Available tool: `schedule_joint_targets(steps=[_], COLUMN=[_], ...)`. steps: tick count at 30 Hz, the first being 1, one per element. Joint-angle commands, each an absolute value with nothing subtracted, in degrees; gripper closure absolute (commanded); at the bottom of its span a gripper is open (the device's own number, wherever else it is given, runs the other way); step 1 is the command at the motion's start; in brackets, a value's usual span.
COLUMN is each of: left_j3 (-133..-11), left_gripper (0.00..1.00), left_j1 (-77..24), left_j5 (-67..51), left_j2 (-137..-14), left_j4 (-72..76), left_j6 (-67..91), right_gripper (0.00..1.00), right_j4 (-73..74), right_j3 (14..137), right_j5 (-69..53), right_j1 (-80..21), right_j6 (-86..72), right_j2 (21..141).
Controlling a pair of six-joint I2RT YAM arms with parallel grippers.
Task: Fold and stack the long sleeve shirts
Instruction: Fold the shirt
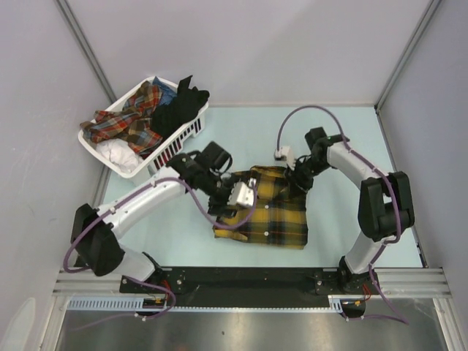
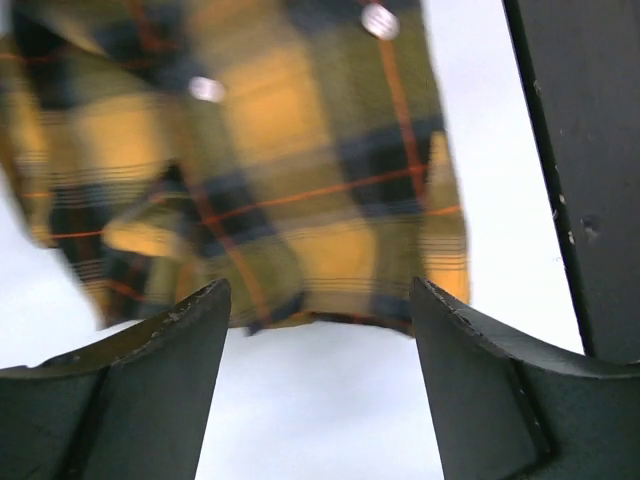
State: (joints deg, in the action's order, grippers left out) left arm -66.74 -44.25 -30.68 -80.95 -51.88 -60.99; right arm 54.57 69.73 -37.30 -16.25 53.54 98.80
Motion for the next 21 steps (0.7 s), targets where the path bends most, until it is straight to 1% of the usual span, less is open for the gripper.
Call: schedule_joint_targets(steps=[1, 3, 5, 6, 7, 9, 14, 17, 21], left_j3=[-80.75, -85.66, -88.84, -92.51, -94.29, -97.54, -100.02, -98.1, -96.77], left_gripper=[0.23, 0.25, 0.28, 0.31, 0.32, 0.35, 0.39, 0.39, 0.37], left_j1=[-41.05, -39.82, -39.55, -39.46, -39.46, -39.37, -39.2, -39.11, -39.29], left_j5=[-41.65, -43.23, -44.29, -45.17, -46.13, -48.42, -48.87, -47.82, -45.71], left_j2=[-89.36, -93.84, -100.87, -103.16, -107.53, -110.73, -119.43, -120.15, -120.15], left_j4=[-61.52, -62.14, -63.36, -64.5, -65.47, -66.62, -64.0, -59.78, -58.01], left_j6=[-60.05, -59.33, -58.45, -58.53, -58.88, -58.54, -55.11, -52.47, -53.61], right_gripper=[0.59, 0.56, 0.56, 0.56, 0.56, 0.56, 0.59, 0.6, 0.6], right_j4=[60.2, 58.72, 55.13, 53.8, 52.48, 48.18, 40.45, 37.54, 34.46], right_j3=[81.02, 84.36, 85.78, 86.65, 87.1, 88.41, 89.12, 89.3, 90.09], right_j5=[-46.22, -49.47, -50.62, -50.97, -51.85, -52.21, -52.12, -51.59, -51.33], right_j1=[-11.61, -10.03, -9.41, -9.14, -8.71, -8.53, -8.44, -8.7, -8.79], right_j6=[49.32, 43.7, 36.78, 34.48, 32.54, 25.86, 18.73, 15.83, 12.57], right_j2=[98.78, 100.01, 102.55, 103.44, 104.67, 107.83, 112.58, 114.78, 117.85])
